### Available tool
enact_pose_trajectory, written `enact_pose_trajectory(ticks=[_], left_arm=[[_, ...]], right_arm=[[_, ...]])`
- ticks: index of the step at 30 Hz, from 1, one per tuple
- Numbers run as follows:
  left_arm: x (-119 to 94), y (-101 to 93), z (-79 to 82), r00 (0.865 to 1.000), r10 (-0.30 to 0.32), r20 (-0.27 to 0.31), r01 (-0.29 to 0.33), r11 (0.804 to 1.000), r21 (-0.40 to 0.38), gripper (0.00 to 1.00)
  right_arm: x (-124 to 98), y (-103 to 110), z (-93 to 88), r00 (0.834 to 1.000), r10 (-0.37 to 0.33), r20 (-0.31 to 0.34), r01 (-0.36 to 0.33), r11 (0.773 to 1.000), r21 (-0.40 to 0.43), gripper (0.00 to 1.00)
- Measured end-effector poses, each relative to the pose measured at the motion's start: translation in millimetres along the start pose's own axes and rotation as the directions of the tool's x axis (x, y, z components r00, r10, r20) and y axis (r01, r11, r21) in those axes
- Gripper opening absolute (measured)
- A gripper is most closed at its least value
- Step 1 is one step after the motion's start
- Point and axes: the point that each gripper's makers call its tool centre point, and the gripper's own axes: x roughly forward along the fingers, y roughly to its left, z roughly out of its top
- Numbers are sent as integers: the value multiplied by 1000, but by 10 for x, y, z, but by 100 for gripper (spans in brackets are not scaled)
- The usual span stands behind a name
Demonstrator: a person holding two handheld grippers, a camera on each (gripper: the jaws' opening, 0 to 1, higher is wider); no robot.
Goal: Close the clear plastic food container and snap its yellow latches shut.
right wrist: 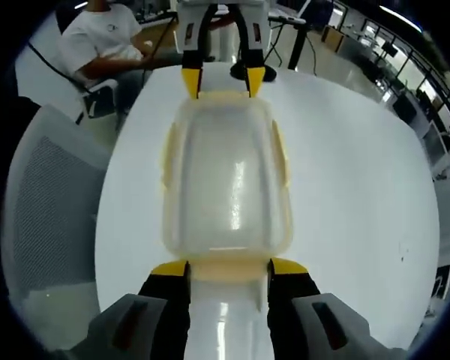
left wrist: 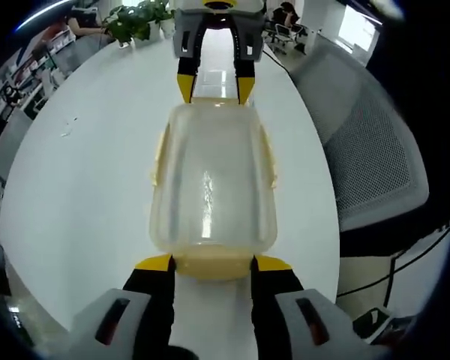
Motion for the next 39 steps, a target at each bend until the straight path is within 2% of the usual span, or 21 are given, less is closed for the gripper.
enact_pose_trajectory(ticks=[11,16,22,39], left_arm=[[-197,26,107,1000,-17,-6,17,1000,-6,39],[-218,17,143,1000,-24,-14,23,1000,-9,39],[-172,-33,213,1000,-29,-10,29,1000,-5,39],[-40,-47,495,999,-34,8,34,999,-1,39]], right_arm=[[-221,-19,62,1000,22,9,-22,1000,1,39],[-259,-16,54,1000,25,9,-25,1000,1,39],[-248,26,-38,999,33,2,-33,999,5,39],[-388,62,-331,999,33,-8,-33,999,21,39]])
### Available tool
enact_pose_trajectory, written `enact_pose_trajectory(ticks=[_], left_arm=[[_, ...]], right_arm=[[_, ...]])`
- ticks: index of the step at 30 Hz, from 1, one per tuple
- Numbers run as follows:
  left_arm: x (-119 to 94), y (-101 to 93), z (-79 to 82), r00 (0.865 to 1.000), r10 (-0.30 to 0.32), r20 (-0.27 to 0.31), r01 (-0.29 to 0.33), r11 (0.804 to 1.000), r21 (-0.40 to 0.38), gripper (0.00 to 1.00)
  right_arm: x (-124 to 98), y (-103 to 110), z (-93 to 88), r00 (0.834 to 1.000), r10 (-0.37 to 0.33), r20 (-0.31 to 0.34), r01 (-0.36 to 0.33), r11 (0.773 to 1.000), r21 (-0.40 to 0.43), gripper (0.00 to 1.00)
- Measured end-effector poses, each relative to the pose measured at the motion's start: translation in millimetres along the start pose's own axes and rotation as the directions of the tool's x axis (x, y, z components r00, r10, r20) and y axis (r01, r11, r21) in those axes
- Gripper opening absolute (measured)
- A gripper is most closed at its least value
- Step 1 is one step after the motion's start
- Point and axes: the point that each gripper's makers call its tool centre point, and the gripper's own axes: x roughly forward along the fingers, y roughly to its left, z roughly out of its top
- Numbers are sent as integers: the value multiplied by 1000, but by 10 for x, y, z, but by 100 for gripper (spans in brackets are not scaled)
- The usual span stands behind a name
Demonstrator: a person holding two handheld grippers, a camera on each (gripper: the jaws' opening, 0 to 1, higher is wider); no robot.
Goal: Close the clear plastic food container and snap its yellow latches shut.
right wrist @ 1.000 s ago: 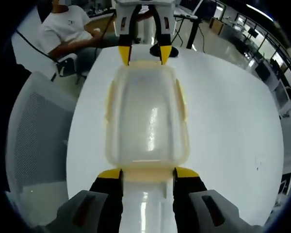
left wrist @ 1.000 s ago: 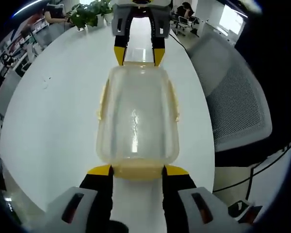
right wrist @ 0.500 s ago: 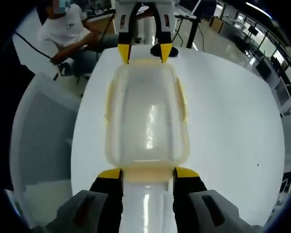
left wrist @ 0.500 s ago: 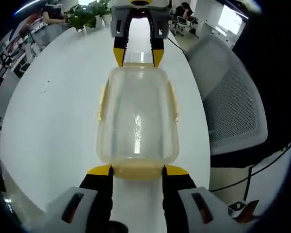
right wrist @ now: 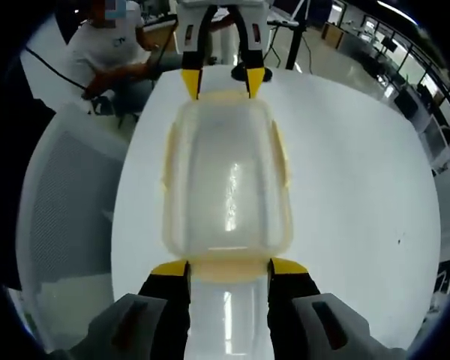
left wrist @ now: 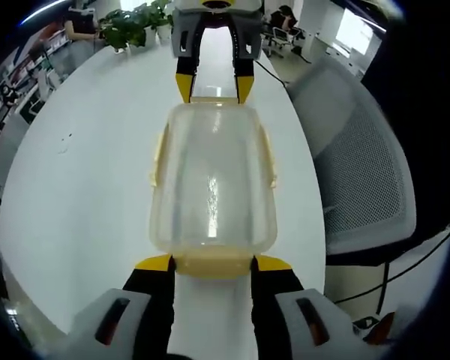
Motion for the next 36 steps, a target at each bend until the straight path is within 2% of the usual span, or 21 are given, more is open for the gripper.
enact_pose_trajectory(ticks=[26,36], left_arm=[[266,-73,465,1000,-11,10,11,1000,-5,39],[384,-87,692,1000,-13,16,13,1000,-9,39]], right_arm=[[-160,67,-506,1000,5,-10,-5,1000,4,39],[-241,76,-748,1000,3,-17,-3,1000,-3,39]])
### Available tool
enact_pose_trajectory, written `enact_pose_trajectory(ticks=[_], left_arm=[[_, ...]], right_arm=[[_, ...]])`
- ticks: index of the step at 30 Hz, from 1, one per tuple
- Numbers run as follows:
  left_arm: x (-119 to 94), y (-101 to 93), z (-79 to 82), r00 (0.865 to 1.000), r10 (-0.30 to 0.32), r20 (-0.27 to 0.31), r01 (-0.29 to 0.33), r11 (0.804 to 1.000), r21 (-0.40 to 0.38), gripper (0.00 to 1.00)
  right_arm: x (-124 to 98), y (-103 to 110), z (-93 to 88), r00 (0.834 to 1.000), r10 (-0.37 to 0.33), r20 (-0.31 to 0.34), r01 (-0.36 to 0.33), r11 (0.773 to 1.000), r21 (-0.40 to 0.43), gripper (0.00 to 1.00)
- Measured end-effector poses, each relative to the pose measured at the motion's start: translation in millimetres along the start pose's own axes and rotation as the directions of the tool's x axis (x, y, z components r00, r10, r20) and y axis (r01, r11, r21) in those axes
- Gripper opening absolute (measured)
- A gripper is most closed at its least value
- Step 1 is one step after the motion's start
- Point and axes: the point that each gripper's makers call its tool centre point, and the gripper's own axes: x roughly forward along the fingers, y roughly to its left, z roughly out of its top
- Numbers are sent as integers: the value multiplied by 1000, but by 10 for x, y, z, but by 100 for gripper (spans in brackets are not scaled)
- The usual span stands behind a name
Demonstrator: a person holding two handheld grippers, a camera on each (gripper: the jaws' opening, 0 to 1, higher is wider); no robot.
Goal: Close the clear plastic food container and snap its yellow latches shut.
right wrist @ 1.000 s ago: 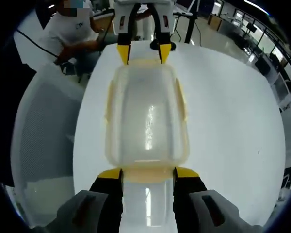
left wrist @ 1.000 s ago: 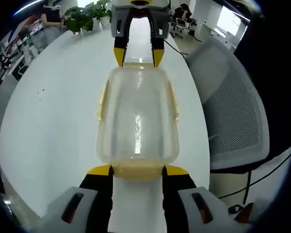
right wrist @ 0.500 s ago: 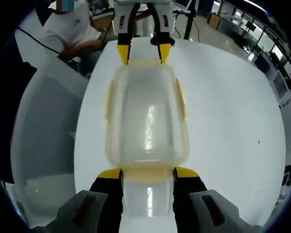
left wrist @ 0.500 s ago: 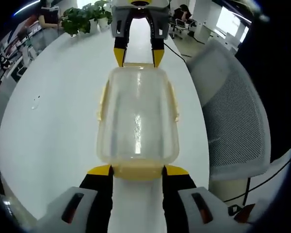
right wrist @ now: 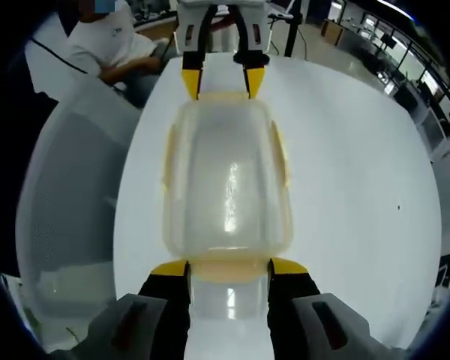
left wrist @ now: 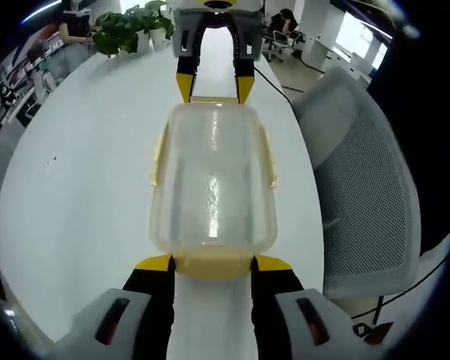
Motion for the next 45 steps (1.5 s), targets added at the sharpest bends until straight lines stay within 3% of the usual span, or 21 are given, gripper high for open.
enact_pose_trajectory(ticks=[39,45], left_arm=[[397,-37,748,1000,-27,12,27,1000,0,39],[450,-46,799,1000,-30,3,30,1000,0,39]], right_arm=[[-188,25,-827,1000,-1,-15,1,1000,10,39],[-200,46,-898,1000,-1,-20,2,1000,11,39]])
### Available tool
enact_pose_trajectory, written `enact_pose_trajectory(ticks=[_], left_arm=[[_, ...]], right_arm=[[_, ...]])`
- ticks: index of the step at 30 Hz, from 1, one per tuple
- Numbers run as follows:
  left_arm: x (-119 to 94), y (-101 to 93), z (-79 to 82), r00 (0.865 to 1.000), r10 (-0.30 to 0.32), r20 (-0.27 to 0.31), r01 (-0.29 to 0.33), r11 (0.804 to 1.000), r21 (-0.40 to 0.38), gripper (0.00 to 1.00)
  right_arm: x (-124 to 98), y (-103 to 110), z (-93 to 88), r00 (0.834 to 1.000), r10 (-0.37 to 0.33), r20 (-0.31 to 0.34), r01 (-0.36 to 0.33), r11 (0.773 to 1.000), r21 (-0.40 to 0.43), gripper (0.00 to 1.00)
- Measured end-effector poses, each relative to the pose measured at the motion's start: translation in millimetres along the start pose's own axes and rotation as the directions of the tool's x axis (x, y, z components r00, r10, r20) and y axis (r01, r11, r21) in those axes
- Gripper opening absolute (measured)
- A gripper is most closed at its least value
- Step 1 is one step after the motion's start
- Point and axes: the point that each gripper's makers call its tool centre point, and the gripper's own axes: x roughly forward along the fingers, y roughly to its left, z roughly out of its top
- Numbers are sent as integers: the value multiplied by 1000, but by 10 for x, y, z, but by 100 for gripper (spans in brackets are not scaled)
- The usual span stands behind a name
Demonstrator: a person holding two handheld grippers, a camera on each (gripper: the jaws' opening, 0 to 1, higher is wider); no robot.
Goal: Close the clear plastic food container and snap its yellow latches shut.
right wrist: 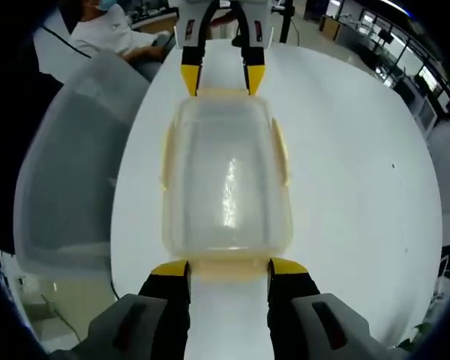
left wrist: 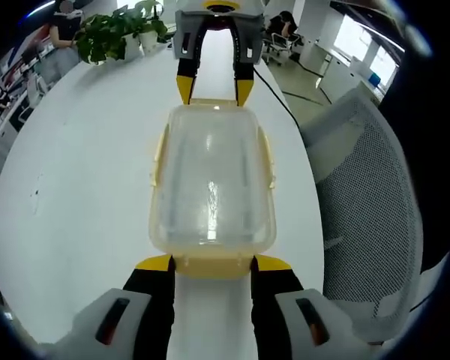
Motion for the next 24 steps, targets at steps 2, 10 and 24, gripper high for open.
enact_pose_trajectory(ticks=[2,10,24], left_arm=[[12,-8,23,1000,-2,3,2,1000,0,39],[60,10,90,1000,5,2,-5,1000,2,39],[106,-15,124,1000,-3,-14,3,1000,1,39]], right_arm=[[0,2,-28,1000,0,-4,0,1000,-2,39],[-20,-11,-102,1000,-4,-7,4,1000,-1,39],[18,15,-174,1000,-4,-8,4,1000,3,39]])
